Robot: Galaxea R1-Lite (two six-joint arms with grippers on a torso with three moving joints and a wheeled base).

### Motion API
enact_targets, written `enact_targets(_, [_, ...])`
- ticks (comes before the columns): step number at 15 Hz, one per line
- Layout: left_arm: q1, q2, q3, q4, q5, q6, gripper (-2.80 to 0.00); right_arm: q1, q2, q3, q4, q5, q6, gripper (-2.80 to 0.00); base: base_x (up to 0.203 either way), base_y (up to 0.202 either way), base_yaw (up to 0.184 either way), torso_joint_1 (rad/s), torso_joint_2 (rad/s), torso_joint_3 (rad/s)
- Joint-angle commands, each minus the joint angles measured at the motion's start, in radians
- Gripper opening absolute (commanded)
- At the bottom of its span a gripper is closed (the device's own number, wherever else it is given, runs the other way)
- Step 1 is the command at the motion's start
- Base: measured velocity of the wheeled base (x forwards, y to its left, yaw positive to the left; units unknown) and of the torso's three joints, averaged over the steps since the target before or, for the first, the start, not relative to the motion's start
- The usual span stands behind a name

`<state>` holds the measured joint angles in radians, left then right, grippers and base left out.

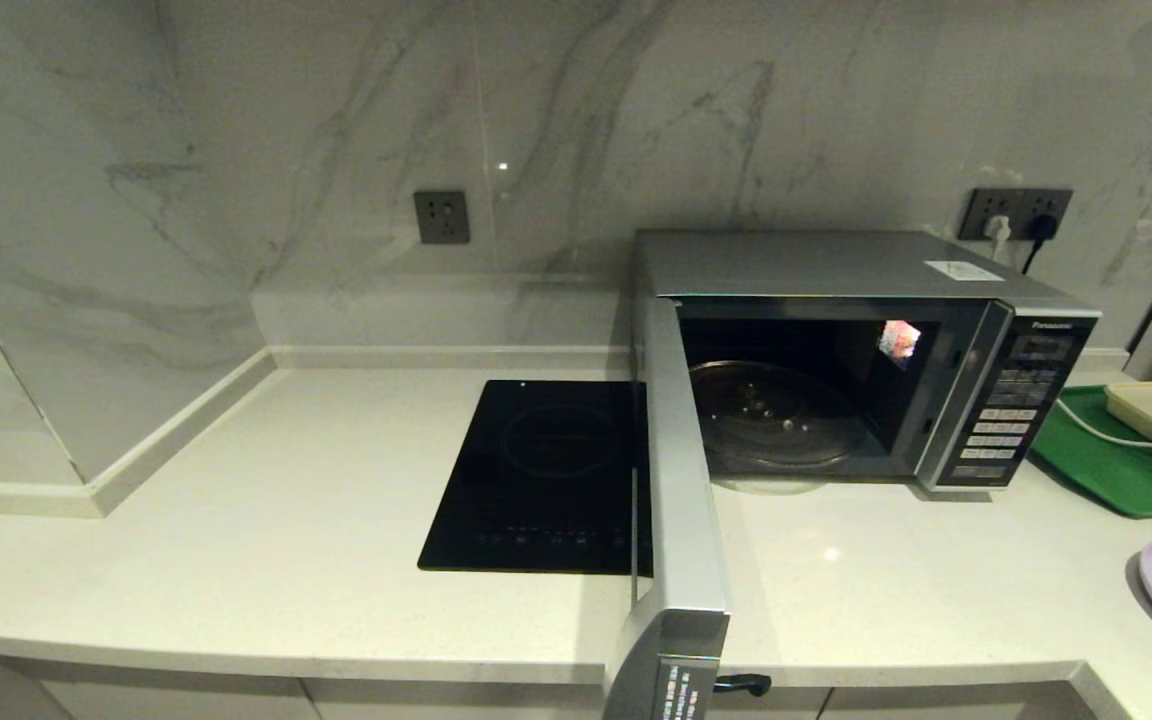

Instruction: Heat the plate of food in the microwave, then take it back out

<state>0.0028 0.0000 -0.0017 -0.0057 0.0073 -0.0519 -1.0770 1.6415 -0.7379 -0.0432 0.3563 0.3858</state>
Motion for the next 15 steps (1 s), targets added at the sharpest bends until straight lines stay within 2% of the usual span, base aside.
enact_targets(1, [0.000, 0.000, 0.000, 0.000, 0.000, -0.001, -2.80, 0.001, -0.203, 0.008, 0.175, 0.079, -0.062, -2.80, 0.000, 0.000, 0.000, 0.000, 0.00, 0.000])
enact_targets(3, [0.000, 0.000, 0.000, 0.000, 0.000, 0.000, -2.80, 0.004, -0.329, 0.003, 0.350, 0.141, -0.153, -2.80, 0.000, 0.000, 0.000, 0.000, 0.00, 0.000])
enact_targets(6, [0.000, 0.000, 0.000, 0.000, 0.001, 0.000, -2.80, 0.041, -0.498, -0.053, 0.607, 0.191, -0.276, -2.80, 0.000, 0.000, 0.000, 0.000, 0.00, 0.000])
enact_targets(10, [0.000, 0.000, 0.000, 0.000, 0.000, 0.000, -2.80, 0.222, -0.606, -0.204, 0.779, 0.194, -0.300, -2.80, 0.000, 0.000, 0.000, 0.000, 0.00, 0.000])
enact_targets(12, [0.000, 0.000, 0.000, 0.000, 0.000, -0.001, -2.80, 0.328, -0.603, -0.345, 0.895, 0.191, -0.294, -2.80, 0.000, 0.000, 0.000, 0.000, 0.00, 0.000])
enact_targets(15, [0.000, 0.000, 0.000, 0.000, 0.000, -0.002, -2.80, 0.468, -0.561, -0.539, 0.998, 0.168, -0.290, -2.80, 0.000, 0.000, 0.000, 0.000, 0.00, 0.000])
